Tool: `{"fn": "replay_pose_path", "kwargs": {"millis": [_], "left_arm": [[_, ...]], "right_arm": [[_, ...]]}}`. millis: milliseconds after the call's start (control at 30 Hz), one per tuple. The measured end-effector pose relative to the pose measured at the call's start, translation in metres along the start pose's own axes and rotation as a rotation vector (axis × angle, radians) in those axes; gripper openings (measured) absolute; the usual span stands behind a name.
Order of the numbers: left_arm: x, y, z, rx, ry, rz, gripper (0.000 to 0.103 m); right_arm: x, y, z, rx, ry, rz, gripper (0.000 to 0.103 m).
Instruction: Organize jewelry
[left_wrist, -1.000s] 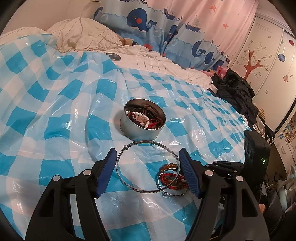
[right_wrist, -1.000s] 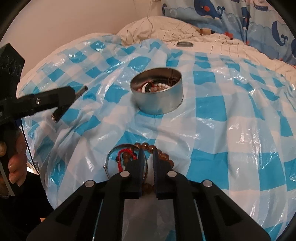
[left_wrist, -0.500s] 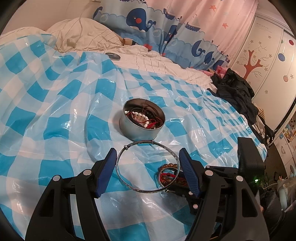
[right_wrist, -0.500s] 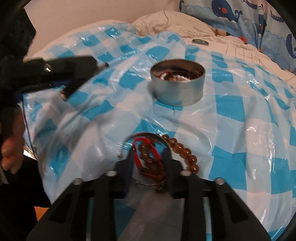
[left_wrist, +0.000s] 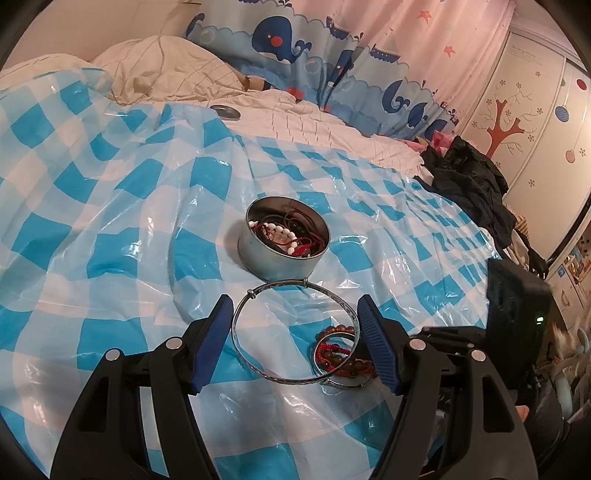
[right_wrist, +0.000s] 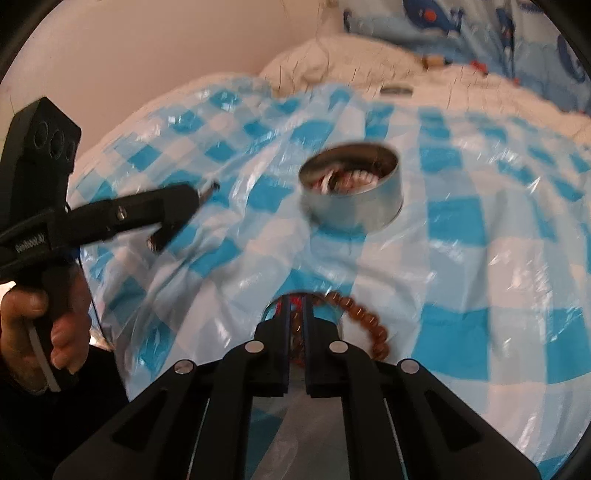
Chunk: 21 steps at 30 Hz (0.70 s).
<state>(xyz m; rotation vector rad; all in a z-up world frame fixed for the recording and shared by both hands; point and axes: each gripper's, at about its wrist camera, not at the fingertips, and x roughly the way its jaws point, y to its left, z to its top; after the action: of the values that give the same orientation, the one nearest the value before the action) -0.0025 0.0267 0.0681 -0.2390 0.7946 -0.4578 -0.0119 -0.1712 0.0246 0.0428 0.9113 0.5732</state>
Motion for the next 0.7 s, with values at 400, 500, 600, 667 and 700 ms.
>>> {"fn": "replay_pose_path", "kwargs": {"millis": [400, 500, 600, 667, 700], "left_arm": [[0.000, 0.000, -0.001, 0.001, 0.001, -0.002, 0.065], [0.001, 0.000, -0.001, 0.004, 0.002, -0.005, 0.065], [0.001, -0.001, -0.002, 0.004, 0.003, -0.005, 0.065], [0.001, -0.001, -0.001, 0.004, 0.002, -0.005, 0.065], [0.001, -0.001, -0.002, 0.003, 0.001, -0.004, 0.065]], "right_arm": [[0.011, 0.003, -0.006, -0.025, 0.011, -0.064, 0.047], [0.018, 0.008, -0.007, -0.075, 0.027, -0.109, 0.048], [0.019, 0.007, -0.008, -0.070, 0.031, -0.109, 0.044], [0.018, 0.006, -0.008, -0.067, 0.031, -0.109, 0.024], [0.018, 0.006, -0.008, -0.069, 0.027, -0.126, 0.019]]}}
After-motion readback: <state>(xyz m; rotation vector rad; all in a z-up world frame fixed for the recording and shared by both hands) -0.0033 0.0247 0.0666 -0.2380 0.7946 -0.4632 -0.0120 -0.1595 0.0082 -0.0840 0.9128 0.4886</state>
